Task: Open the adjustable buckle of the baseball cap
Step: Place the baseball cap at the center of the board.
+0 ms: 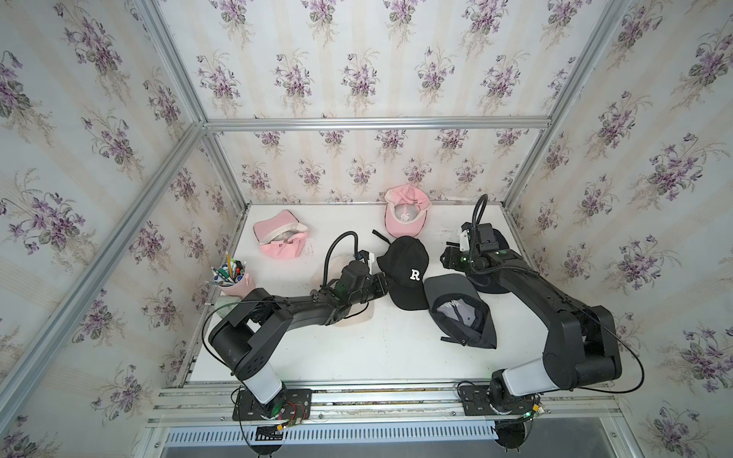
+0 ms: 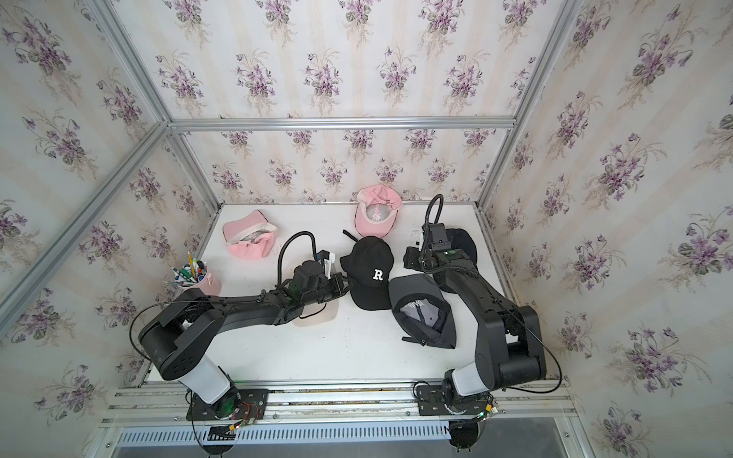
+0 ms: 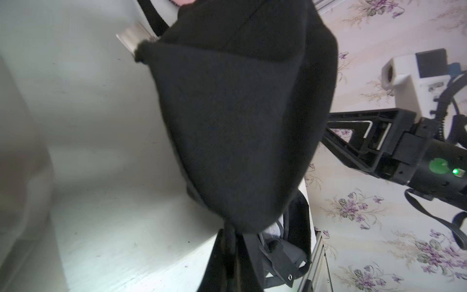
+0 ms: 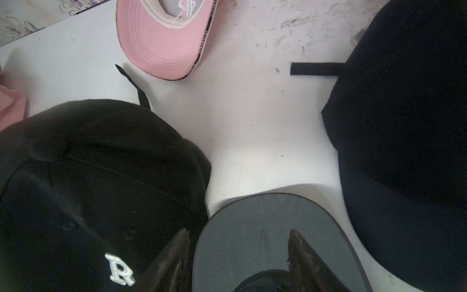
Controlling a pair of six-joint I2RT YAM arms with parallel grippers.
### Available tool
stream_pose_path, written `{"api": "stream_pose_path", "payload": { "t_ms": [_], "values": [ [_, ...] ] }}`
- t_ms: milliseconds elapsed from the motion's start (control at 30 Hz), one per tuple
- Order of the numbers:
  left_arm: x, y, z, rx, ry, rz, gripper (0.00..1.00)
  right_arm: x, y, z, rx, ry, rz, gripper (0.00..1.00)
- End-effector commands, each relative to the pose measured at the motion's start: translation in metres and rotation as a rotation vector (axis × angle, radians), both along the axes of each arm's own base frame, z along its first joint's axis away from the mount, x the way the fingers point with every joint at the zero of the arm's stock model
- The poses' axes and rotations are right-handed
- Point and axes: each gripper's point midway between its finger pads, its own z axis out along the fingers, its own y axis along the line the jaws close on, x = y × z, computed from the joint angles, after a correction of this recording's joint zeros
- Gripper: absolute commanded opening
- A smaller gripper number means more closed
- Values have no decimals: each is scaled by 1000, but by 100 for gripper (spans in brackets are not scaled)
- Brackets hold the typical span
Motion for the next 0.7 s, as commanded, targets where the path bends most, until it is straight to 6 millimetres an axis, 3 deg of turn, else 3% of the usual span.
{"api": "stream_pose_path", "payload": {
  "t_ms": [0,333,533,667],
  "values": [
    [1,13,-19,117,18,36,8,1,1,3,4,-11,13,63],
    [-24,37,-47,372,123,-59,32,1,-2,-8,-9,25,-11,63],
    [-31,45,-42,464,122,-114,44,1,-6,-14,-8,45,-50,63],
    [-34,48,-27,518,85,-168,52,0,-12,-19,-45,66,-67,63]
  ]
}}
